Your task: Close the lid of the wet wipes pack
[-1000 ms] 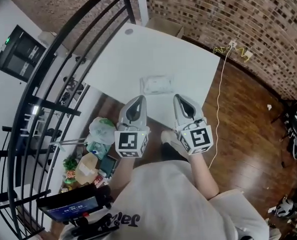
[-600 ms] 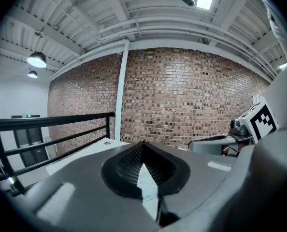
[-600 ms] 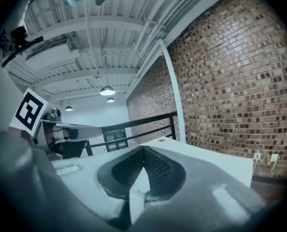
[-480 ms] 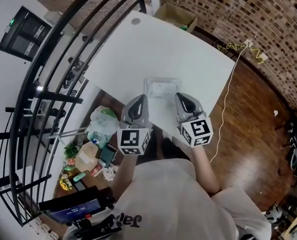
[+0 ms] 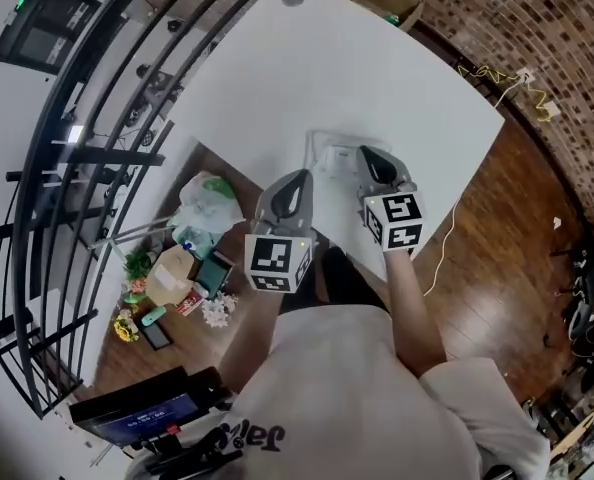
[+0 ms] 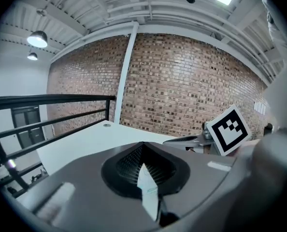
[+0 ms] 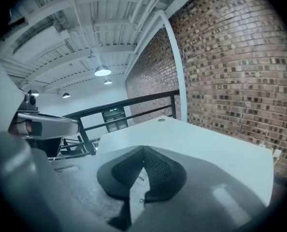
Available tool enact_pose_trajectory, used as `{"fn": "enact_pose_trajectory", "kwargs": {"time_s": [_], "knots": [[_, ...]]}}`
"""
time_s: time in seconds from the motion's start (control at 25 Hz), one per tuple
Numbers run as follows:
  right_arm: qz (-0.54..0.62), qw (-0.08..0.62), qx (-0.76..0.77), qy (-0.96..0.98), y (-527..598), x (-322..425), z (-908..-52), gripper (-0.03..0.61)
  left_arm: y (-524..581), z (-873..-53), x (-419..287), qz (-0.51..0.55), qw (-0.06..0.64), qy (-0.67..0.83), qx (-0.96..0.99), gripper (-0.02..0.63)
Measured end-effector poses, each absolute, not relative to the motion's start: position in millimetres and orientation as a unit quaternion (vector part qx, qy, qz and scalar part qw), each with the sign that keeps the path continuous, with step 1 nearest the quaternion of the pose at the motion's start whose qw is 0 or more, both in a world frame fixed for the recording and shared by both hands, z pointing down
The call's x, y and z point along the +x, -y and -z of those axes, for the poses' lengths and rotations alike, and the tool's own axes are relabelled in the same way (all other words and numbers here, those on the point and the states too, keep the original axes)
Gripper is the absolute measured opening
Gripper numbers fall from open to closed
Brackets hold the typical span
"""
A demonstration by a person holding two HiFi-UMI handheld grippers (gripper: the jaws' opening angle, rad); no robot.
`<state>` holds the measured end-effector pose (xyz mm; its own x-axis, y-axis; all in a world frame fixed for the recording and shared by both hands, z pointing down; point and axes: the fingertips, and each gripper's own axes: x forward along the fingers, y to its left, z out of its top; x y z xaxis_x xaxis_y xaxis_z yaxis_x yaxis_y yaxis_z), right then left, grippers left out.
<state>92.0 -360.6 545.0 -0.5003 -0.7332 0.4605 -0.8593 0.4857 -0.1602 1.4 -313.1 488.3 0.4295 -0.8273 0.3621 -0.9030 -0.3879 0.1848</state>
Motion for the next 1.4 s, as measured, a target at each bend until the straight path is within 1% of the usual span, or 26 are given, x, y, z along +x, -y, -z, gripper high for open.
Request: {"fn": "enact_pose_trajectory", "kwargs": {"time_s": [0.32, 0.48, 0.68, 0.84, 1.04, 1.24, 1.4], "knots": [[-0.204, 0.193, 0.463, 0.841, 367, 78, -576, -0.009, 326, -521, 6, -0.126, 0.196, 0.503, 0.832, 0.015], [-0.219, 0.207, 0.449, 0.841, 351, 74, -588, -0.009, 321, -533, 7, -0.138, 0.208, 0.493, 0.833, 0.015], [-0.256, 0.238, 0.445, 0.824, 327, 68, -629, -0.009, 317, -554, 4, -0.155, 0.227, 0.482, 0.832, 0.015], [-0.27, 0.239, 0.451, 0.817, 321, 66, -649, -0.009, 314, -572, 4, -0.165, 0.238, 0.474, 0.831, 0.015], [-0.273, 0.238, 0.462, 0.81, 323, 66, -650, -0.009, 307, -579, -2, -0.171, 0.244, 0.469, 0.831, 0.015], [-0.335, 0.246, 0.46, 0.785, 327, 64, -652, -0.009, 305, -577, -11, -0.172, 0.244, 0.468, 0.832, 0.015], [-0.372, 0.288, 0.446, 0.761, 321, 69, -660, -0.009, 296, -577, -7, -0.171, 0.243, 0.465, 0.834, 0.015]]}}
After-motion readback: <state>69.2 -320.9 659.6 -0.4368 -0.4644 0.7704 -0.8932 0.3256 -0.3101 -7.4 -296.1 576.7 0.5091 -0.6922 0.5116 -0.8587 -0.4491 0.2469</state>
